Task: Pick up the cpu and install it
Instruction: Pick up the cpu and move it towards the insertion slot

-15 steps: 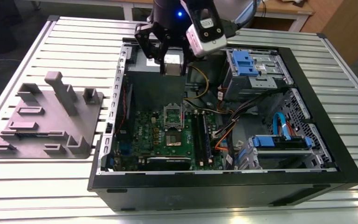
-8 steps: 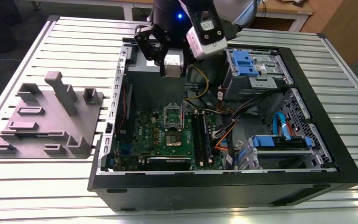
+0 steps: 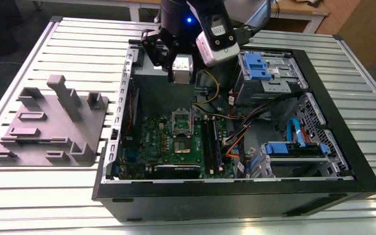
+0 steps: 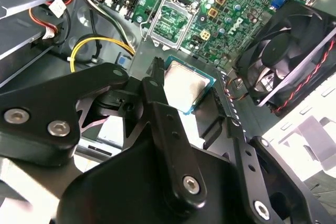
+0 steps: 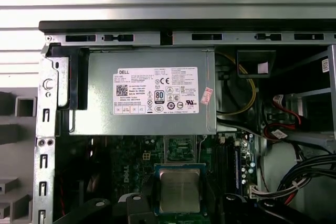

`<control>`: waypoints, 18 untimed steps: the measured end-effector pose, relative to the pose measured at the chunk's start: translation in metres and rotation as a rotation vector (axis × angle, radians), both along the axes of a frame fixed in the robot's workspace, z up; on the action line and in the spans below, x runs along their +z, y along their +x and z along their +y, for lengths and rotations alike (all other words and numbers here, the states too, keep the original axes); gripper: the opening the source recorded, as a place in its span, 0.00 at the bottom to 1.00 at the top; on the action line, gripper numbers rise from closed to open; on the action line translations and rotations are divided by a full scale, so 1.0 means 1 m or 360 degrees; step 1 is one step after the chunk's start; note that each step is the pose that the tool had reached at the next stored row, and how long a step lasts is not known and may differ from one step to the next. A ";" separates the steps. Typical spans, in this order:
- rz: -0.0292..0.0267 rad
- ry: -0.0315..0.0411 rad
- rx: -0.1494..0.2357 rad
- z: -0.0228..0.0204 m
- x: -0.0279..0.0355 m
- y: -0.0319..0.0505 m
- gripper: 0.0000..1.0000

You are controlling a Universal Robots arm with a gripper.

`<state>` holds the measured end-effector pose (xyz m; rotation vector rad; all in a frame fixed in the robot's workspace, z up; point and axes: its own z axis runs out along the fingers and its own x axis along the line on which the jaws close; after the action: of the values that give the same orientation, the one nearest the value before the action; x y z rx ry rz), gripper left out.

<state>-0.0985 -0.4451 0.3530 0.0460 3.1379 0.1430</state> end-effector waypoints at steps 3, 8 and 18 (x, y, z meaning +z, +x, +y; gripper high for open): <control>0.00000 0.0000 0.0000 -0.0028 -0.0002 0.0000 0.47; 0.00000 0.0000 0.0000 -0.0076 -0.0006 0.0000 0.47; 0.00000 0.0000 0.0000 -0.0092 -0.0007 0.0000 0.47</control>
<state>-0.0985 -0.4543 0.3523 0.0460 3.1380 0.1429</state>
